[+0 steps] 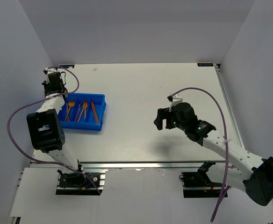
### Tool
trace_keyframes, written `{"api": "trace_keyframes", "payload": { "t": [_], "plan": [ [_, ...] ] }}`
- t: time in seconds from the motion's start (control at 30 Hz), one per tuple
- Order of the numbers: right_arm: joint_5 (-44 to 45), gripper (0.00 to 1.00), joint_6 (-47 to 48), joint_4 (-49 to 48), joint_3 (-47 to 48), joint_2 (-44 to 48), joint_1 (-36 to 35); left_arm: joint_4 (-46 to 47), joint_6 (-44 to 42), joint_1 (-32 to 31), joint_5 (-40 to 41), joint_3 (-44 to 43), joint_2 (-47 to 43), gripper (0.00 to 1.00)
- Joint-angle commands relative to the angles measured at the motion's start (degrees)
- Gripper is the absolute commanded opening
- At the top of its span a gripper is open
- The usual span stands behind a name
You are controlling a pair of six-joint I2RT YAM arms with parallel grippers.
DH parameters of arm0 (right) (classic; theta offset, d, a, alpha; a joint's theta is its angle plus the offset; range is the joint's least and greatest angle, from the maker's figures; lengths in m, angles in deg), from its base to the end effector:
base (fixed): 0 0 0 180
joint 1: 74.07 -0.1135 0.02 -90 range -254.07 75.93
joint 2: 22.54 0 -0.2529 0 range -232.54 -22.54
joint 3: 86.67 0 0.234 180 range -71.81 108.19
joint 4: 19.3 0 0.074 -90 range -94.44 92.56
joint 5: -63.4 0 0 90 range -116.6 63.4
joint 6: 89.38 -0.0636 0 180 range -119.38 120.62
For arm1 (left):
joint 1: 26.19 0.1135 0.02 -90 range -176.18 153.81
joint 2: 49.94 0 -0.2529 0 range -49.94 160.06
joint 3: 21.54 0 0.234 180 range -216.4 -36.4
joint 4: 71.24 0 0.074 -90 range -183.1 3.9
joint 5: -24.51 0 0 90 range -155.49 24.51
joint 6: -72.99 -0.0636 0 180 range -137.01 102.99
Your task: Sort the eating utensils into containers
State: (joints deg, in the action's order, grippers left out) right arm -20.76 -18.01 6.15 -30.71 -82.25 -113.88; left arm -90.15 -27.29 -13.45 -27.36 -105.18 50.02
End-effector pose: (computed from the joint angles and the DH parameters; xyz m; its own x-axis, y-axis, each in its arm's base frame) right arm 0.1929 0.1524 0.2496 -0.5368 -0.0337 -0.8430 -0.4192 0.8778 0.2318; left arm 0.3714 0.1242 0.2253 -0.6724 -0.0081 -0.7402 -0.5543 0.6682 0.4962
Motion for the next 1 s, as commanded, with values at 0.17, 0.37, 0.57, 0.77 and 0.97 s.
{"api": "trace_keyframes", "payload": {
  "t": [0.17,0.37,0.57,0.77,0.97],
  "plan": [
    [0.0,0.89,0.0,0.7,1.8,2.0,0.2,5.2,-0.5,-0.1,-0.8,2.9,-1.1,0.0],
    [1.5,0.89,0.4,1.8,0.7,4.2,0.2,5.7,-1.2,-1.9,-0.3,5.5,-1.9,0.0],
    [0.4,0.89,-0.4,1.7,-0.1,4.9,0.3,6.3,-2.0,-4.5,5.5,6.6,-0.6,0.31],
    [1.0,0.9,-0.2,2.8,-0.1,5.6,0.2,6.8,-1.2,-4.7,7.4,7.1,-1.2,0.58],
    [0.9,0.89,-0.1,2.9,-0.1,5.2,0.2,4.3,1.6,-4.8,8.7,4.9,0.8,0.59]
  ]
}}
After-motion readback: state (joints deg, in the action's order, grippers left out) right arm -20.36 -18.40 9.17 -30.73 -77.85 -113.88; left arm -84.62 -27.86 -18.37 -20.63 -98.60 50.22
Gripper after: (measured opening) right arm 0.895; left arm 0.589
